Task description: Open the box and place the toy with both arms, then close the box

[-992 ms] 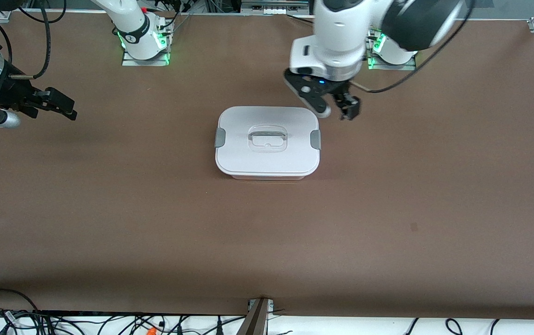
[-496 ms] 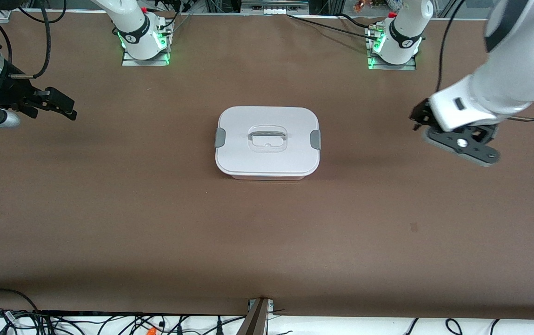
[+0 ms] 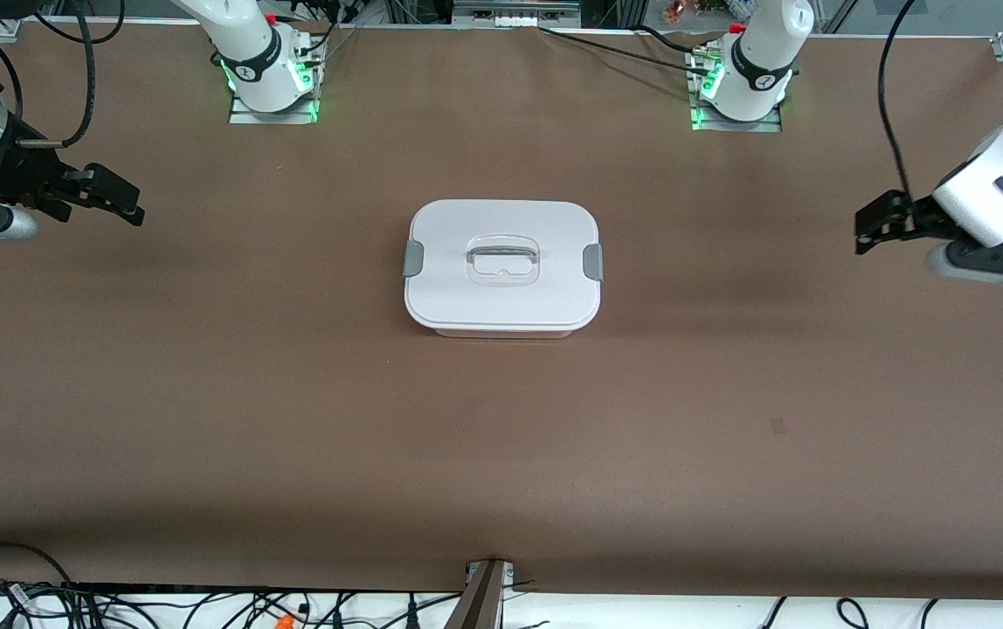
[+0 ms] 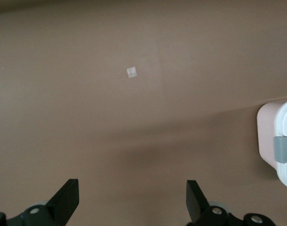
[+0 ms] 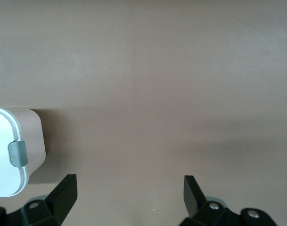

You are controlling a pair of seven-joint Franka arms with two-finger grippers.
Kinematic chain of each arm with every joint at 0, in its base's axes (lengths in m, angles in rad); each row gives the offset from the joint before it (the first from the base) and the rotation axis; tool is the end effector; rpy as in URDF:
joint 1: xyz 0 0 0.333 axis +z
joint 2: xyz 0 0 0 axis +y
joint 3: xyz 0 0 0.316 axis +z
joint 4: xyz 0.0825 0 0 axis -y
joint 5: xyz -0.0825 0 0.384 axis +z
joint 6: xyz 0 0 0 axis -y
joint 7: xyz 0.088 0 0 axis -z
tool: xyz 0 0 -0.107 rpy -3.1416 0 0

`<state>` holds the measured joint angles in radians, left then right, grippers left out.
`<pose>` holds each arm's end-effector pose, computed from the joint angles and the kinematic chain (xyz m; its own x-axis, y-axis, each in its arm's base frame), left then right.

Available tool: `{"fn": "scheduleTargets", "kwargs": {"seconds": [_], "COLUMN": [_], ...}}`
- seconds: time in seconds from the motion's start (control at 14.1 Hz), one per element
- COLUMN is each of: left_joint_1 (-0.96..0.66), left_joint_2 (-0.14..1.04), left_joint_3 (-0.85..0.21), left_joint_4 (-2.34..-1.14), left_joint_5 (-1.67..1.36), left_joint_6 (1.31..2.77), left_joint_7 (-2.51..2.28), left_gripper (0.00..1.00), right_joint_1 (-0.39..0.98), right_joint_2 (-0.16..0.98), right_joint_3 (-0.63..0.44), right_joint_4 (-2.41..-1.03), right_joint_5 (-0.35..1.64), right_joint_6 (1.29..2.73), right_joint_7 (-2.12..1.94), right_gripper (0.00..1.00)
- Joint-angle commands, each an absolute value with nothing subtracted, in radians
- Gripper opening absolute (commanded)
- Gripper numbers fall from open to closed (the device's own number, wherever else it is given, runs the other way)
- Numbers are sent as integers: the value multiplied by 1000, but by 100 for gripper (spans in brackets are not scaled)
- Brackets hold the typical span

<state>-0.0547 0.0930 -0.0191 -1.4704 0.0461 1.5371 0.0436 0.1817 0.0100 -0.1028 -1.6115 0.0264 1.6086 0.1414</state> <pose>0.5789 -0.0372 0.6162 0.9929 -0.1155 -0.0282 -0.1166 -0.9922 -0.0431 0.5580 0.0471 0.6030 0.9979 -0.0634 -0.0163 -0.0638 -0.9977 -0.0233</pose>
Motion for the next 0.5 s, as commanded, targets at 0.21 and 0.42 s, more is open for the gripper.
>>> {"fn": "scheduleTargets", "kwargs": {"seconds": [0.21, 0.42], "left_joint_1": [-75, -87], "left_joint_2": [-31, -8], "left_joint_3": [22, -4], "left_joint_4": [-1637, -1608], "left_joint_5": [23, 23], "left_joint_6": [1574, 1574], "left_joint_7": [29, 14], "left_gripper": [100, 100], "right_joint_1": [173, 173], "right_joint_2": [20, 20], "right_joint_3": [-94, -94], "right_joint_4": [-1588, -1586], "right_joint_5": [15, 15], "right_joint_6": [1601, 1601], "right_joint_7": [144, 144], "right_gripper": [100, 100]}}
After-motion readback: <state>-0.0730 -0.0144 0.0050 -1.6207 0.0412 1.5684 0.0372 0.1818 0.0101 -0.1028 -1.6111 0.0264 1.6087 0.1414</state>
